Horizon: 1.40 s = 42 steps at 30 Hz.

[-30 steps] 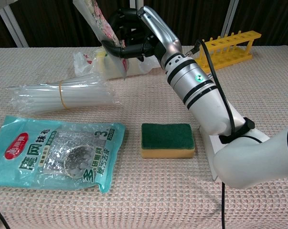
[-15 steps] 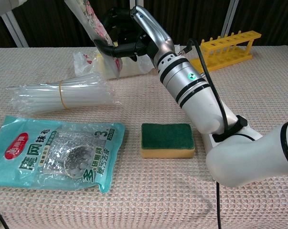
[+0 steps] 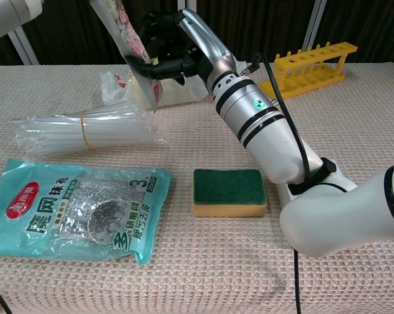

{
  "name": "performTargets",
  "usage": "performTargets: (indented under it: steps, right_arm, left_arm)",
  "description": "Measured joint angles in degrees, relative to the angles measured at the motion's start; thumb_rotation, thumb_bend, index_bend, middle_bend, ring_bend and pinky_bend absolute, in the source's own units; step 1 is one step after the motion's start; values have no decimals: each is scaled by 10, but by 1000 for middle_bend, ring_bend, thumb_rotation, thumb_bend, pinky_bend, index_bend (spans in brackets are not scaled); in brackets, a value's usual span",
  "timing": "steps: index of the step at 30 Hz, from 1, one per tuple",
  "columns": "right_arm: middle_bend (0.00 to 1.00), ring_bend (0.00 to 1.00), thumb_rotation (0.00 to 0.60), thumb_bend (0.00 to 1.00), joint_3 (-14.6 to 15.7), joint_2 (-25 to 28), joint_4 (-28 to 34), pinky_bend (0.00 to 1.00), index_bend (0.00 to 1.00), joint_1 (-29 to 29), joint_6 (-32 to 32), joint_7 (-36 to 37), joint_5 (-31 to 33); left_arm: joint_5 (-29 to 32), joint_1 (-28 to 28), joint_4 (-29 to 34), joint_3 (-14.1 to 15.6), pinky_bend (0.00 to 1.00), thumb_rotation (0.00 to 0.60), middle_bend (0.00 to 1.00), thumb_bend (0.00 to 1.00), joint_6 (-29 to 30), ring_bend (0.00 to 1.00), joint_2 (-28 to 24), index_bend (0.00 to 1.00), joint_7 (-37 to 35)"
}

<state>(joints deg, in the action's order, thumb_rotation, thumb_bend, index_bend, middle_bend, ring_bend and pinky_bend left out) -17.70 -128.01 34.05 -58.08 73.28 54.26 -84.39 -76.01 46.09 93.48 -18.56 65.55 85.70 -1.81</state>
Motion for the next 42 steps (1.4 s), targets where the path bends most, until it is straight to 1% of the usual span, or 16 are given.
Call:
performTargets:
  steps: [6, 12, 15, 24, 35, 42]
  right_arm:
    - [902, 818, 600, 538, 2, 2, 6, 919, 1000, 2, -4, -3, 0]
    - [902, 818, 600, 538, 2, 6, 17, 919, 1000, 5, -5, -10, 1]
    - [902, 818, 600, 538, 1, 7, 20, 919, 1000, 6, -5, -14, 1]
    - [902, 818, 600, 537, -4, 13, 32, 919, 1000, 8, -4, -24, 3]
    - [902, 818, 600, 536, -5, 17, 42, 919, 1000, 9, -4, -29, 2]
    - [903, 818, 600, 536, -4, 23, 55, 919, 1000, 10, -2, -36, 0]
  left_arm:
    - [-10, 2, -3, 8, 163, 0, 271, 0, 5, 95, -1, 184, 39]
    - [-12, 5, 7, 19, 163, 0, 285, 0, 0, 95, -8, 227, 86]
    - [-6, 7, 14, 23, 163, 0, 289, 0, -8, 95, -12, 234, 99]
    - [14, 14, 30, 26, 163, 0, 293, 0, -31, 95, -23, 235, 117]
    - [25, 20, 30, 34, 163, 1, 339, 0, -46, 95, -28, 233, 132]
    - [28, 21, 24, 40, 163, 0, 341, 0, -48, 95, -25, 230, 144]
